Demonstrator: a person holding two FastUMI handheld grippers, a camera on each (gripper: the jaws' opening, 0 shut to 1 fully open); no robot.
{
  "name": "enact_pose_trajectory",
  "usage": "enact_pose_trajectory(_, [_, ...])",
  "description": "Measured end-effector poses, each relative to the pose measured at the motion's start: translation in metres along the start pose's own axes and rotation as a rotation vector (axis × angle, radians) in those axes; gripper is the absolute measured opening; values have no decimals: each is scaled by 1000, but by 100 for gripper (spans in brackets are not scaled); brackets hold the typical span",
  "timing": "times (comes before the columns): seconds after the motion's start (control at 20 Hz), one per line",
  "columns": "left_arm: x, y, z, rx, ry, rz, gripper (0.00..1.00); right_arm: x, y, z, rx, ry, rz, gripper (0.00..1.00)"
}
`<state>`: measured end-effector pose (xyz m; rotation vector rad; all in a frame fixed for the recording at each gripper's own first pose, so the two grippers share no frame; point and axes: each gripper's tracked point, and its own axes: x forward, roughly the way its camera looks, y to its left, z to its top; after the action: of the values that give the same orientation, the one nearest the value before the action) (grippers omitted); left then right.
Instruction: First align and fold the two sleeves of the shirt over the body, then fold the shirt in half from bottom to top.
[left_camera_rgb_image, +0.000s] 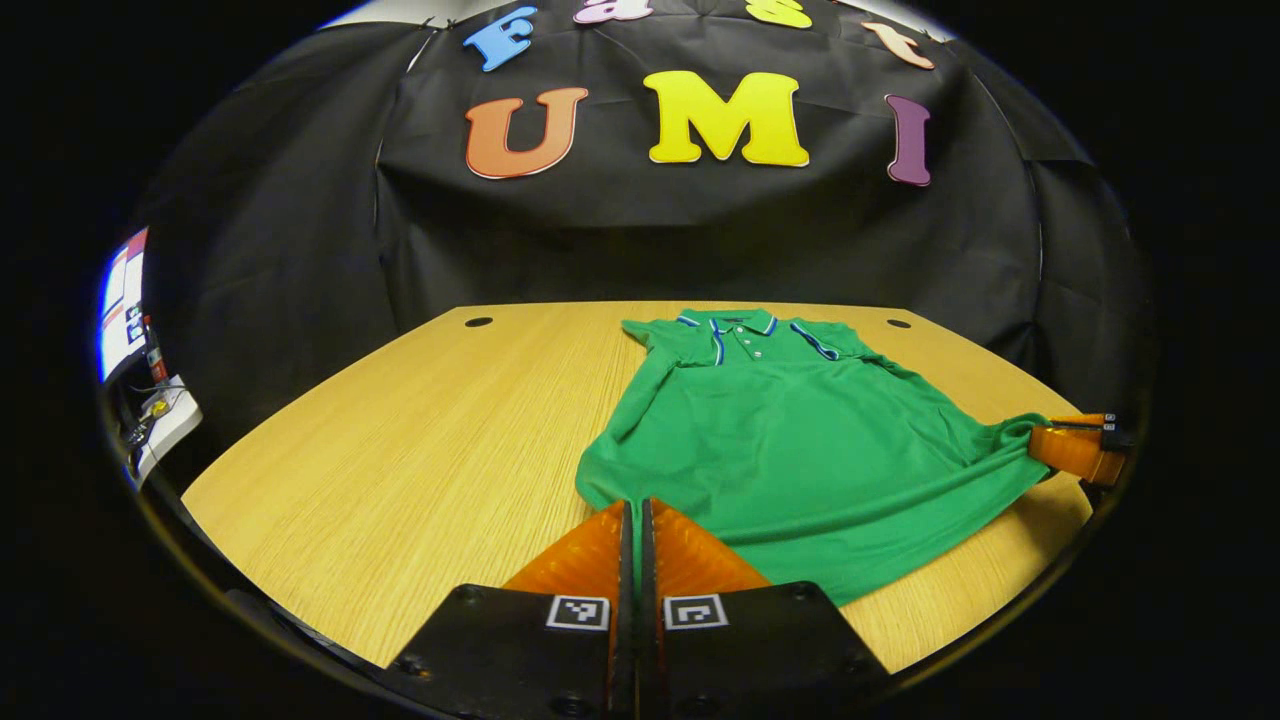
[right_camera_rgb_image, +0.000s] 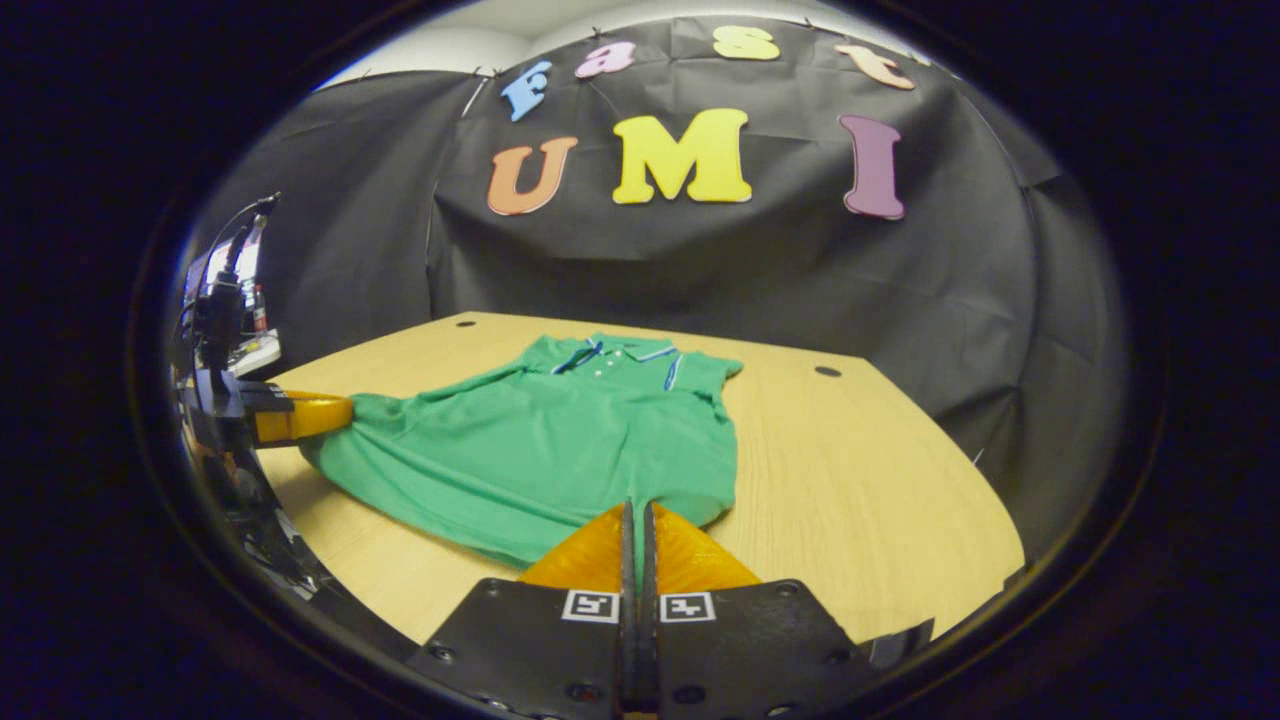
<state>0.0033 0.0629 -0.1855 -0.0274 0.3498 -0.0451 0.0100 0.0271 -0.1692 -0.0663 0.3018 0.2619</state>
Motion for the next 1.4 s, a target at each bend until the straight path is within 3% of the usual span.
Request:
enact_pose_trajectory(0.45, [65,3,121,-19,-139,-32,7,64,-28,103,17,-68,-28,0])
enact_pose_trajectory(0.85, [146,1,186,7,-163,-22,7,145,-53,173,33,-85,-55,0])
enact_pose_trajectory(1.05, [199,-2,205,3,-132,-34,7,204,-72,193,57,-59,-84,0])
enact_pose_trajectory(1.4, [296,-3,214,1,-66,-31,8,313,-95,190,56,9,-135,0])
